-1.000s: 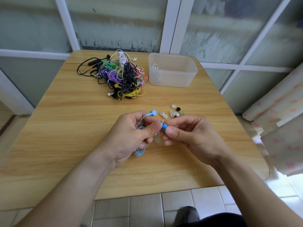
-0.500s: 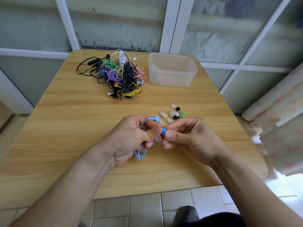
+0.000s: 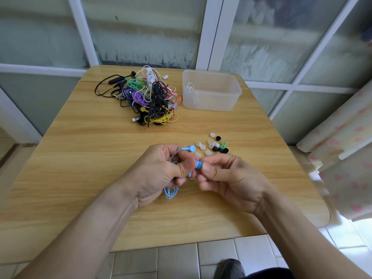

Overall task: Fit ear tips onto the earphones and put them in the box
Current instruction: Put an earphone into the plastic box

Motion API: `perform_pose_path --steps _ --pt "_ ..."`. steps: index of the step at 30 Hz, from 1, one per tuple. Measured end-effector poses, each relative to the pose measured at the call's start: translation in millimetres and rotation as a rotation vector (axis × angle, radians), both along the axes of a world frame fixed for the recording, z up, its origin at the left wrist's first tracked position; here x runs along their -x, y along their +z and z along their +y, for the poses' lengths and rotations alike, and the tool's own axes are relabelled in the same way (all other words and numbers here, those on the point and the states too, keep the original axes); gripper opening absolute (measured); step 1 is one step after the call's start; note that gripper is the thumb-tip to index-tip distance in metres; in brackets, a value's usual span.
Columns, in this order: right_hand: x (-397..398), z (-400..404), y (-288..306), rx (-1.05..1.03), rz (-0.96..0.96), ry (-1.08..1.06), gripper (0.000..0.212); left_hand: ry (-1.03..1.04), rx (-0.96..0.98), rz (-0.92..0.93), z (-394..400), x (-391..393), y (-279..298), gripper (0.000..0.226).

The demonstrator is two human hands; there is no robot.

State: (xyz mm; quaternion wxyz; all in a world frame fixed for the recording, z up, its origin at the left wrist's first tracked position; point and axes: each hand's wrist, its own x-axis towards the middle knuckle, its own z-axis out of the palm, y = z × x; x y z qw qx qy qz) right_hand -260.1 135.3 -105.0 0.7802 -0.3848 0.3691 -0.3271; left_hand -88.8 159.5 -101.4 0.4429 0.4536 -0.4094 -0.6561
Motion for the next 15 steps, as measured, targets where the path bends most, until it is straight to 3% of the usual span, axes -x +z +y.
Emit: perform_pose_path --steps 4,8,11,15 --pt "1 1 1 0.151 0.071 -0.062 0.014 0.039 0.005 -0.017 0 2 0 0.018" --pt "3 -1 9 0.585 0.226 -0.059 0.007 0.043 -0.006 -0.037 0 2 1 0.010" --pt "7 -5 10 0.895 0.464 -0.141 0.011 0.098 -0.018 -0.042 0 5 0 0.007" --pt "3 -5 1 1.085 0.591 -0.241 0.012 0.222 -0.023 0.031 -4 9 -1 0.008"
